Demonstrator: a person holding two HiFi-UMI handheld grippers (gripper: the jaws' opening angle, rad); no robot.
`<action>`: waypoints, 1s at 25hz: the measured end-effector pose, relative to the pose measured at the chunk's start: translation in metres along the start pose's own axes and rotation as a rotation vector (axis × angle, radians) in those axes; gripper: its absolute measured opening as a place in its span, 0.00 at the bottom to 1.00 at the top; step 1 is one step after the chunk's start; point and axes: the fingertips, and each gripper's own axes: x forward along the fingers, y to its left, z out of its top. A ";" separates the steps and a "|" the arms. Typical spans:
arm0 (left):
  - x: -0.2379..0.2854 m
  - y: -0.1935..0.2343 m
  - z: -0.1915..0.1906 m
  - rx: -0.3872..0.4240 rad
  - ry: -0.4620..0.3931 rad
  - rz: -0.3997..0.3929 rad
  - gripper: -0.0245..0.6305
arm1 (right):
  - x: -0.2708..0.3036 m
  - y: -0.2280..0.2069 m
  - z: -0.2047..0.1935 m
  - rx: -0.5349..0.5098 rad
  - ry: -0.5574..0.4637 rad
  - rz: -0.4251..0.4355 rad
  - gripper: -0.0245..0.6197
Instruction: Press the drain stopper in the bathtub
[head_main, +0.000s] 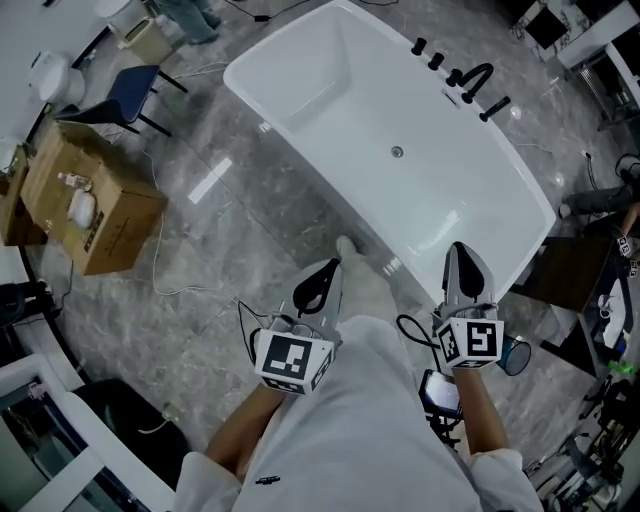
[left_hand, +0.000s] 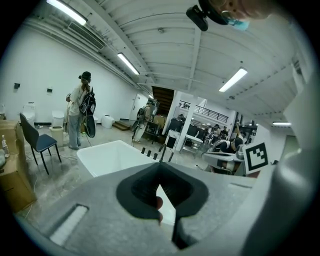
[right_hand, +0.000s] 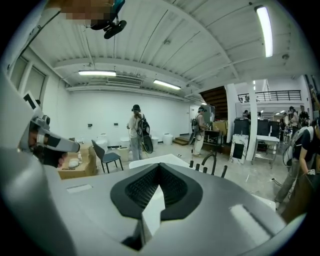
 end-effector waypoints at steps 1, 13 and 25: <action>0.011 0.006 0.004 -0.002 0.001 -0.001 0.04 | 0.015 -0.004 0.001 0.006 0.003 0.000 0.03; 0.230 0.113 0.038 -0.003 0.087 -0.052 0.04 | 0.253 -0.082 -0.034 0.007 0.114 -0.025 0.03; 0.418 0.161 -0.031 -0.038 0.147 -0.178 0.04 | 0.420 -0.161 -0.153 0.023 0.203 -0.092 0.03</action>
